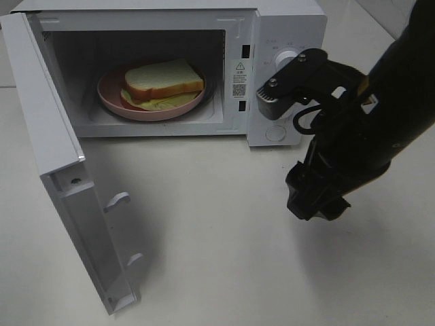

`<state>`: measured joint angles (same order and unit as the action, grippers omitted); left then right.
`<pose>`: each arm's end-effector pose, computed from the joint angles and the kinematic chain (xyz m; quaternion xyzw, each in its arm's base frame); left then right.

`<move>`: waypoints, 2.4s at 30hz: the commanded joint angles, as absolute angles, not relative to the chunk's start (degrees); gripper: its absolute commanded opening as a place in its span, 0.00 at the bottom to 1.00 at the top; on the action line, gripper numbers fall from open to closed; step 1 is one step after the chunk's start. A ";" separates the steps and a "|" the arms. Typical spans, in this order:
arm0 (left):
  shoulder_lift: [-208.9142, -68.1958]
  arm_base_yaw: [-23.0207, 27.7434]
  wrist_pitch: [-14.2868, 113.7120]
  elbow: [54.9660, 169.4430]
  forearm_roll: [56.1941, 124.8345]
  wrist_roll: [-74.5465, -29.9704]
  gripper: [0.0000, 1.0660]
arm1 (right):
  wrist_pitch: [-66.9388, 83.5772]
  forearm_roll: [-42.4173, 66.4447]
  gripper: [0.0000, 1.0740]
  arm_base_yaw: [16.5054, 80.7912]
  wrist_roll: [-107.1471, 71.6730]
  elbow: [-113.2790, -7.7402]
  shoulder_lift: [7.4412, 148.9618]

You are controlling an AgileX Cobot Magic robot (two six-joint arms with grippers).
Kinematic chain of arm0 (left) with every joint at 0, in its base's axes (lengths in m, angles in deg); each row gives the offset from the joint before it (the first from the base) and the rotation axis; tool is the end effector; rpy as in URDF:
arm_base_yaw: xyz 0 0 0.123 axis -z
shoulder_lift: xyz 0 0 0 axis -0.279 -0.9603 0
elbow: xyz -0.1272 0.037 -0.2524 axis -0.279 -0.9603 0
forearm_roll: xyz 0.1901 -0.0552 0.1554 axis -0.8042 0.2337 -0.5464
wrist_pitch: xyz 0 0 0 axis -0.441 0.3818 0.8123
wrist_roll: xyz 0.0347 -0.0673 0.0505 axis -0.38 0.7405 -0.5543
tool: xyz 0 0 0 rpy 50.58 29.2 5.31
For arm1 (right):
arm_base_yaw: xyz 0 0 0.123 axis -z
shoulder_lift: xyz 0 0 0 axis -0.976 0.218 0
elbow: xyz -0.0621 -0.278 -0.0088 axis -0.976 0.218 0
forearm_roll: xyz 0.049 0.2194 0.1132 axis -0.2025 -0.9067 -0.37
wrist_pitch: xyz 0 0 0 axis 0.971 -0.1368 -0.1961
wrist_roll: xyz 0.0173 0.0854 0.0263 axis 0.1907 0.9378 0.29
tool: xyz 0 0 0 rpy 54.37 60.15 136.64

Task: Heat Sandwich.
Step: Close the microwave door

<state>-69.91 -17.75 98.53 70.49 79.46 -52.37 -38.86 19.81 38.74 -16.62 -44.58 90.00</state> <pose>-0.0046 -0.0049 0.2779 0.0183 0.8485 -0.0060 0.5288 0.2117 0.1588 0.2435 -0.3871 0.8997 0.0069 0.2017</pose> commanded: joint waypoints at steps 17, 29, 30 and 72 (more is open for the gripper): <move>-68.42 -17.35 97.96 70.32 79.34 -52.37 0.94 | -58.57 20.04 0.71 38.74 -8.14 -44.18 72.82; -68.42 -17.35 97.96 70.32 79.34 -52.37 0.94 | -62.36 21.12 0.71 38.85 -6.99 -37.30 58.26; -68.42 -17.35 97.96 70.32 79.34 -52.37 0.94 | -62.36 21.12 0.71 38.85 -6.99 -37.30 58.26; -68.42 -17.35 97.96 70.32 79.34 -52.37 0.94 | -54.45 19.40 0.71 68.13 -8.88 -21.78 15.18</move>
<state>-69.91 -17.75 98.53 70.49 79.46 -52.37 -54.91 19.63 66.81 -8.25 -21.95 17.18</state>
